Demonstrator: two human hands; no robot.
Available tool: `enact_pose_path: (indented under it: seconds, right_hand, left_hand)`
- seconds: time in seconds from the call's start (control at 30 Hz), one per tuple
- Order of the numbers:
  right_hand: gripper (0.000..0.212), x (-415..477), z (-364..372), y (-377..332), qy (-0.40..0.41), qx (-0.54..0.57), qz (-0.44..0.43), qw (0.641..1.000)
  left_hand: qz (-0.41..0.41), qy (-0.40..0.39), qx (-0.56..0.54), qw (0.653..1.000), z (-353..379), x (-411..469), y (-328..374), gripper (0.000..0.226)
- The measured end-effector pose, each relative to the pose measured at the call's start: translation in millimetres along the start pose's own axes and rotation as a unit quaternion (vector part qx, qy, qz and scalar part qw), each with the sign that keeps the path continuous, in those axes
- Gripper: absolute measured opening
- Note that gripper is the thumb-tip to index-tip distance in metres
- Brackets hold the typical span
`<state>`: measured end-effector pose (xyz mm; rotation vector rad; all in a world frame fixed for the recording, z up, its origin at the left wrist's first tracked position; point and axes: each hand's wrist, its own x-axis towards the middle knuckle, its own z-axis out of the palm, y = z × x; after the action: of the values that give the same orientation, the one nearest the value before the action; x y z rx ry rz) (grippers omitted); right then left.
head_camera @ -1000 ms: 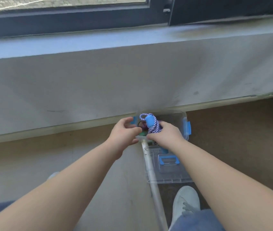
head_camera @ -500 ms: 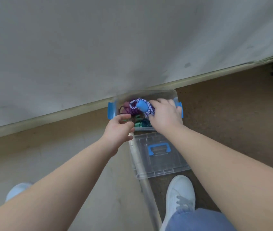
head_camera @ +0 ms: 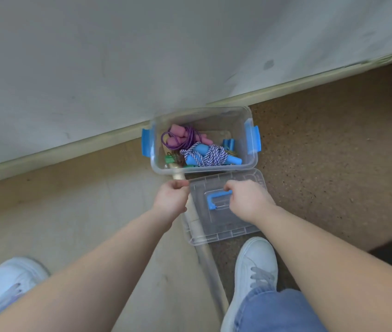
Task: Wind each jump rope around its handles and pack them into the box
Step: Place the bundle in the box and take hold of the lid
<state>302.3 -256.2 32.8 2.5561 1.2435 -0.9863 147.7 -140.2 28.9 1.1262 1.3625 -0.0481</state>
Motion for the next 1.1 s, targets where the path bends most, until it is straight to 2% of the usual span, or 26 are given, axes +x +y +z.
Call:
enact_pose_path:
  seconds: [0.1, 0.17, 0.3, 0.43, 0.53, 0.6, 0.7, 0.8, 0.87, 1.0, 1.1]
  right_hand:
    - [0.056, 9.6, 25.6, 18.2, -0.045, 0.077, 0.082, 0.993]
    - [0.065, 16.8, 38.8, 29.0, -0.065, 0.084, 0.131, 0.986]
    - [0.086, 27.1, 50.0, 42.7, -0.051, 0.123, 0.231, 0.964]
    - [0.096, 34.8, 57.8, 48.3, -0.089, 0.179, 0.270, 0.942]
    - [0.091, 34.5, 55.2, 47.5, -0.075, 0.203, 0.269, 0.939]
    - [0.086, 32.4, 46.1, 45.4, -0.055, 0.245, 0.286, 0.925]
    - [0.083, 19.5, 30.5, 38.0, -0.039, 0.273, 0.293, 0.916]
    - [0.078, -0.9, 15.6, 28.5, -0.009, 0.272, 0.263, 0.926]
    - [0.068, -12.7, 2.1, 20.9, 0.033, 0.284, 0.252, 0.925]
    - [0.051, -30.8, -34.3, 3.6, 0.128, 0.353, 0.249, 0.893]
    - [0.044, -35.9, -58.1, -9.3, 0.203, 0.439, 0.243, 0.841]
  left_hand:
    - [-0.021, 0.013, 0.049, 0.998, 5.4, 14.7, -19.5, 0.038]
    - [-0.024, 0.038, 0.091, 0.995, 8.3, 21.4, -28.2, 0.048]
    - [-0.056, 0.035, 0.175, 0.982, 14.6, 33.9, -43.7, 0.071]
    - [-0.077, -0.015, 0.228, 0.971, 23.9, 37.6, -48.2, 0.058]
    - [-0.089, -0.016, 0.203, 0.975, 28.4, 38.7, -46.7, 0.068]
    - [-0.092, -0.001, 0.190, 0.977, 26.7, 37.7, -42.7, 0.067]
    - [-0.062, 0.025, 0.180, 0.981, 16.0, 24.6, -31.9, 0.060]
    - [-0.033, 0.074, 0.155, 0.985, -1.3, 2.9, -20.1, 0.074]
    - [0.001, 0.111, 0.139, 0.984, -14.9, -9.8, -10.1, 0.074]
    - [0.028, 0.156, 0.037, 0.987, -37.6, -33.1, 17.4, 0.063]
    - [0.026, 0.170, -0.063, 0.983, -50.7, -42.6, 29.1, 0.063]
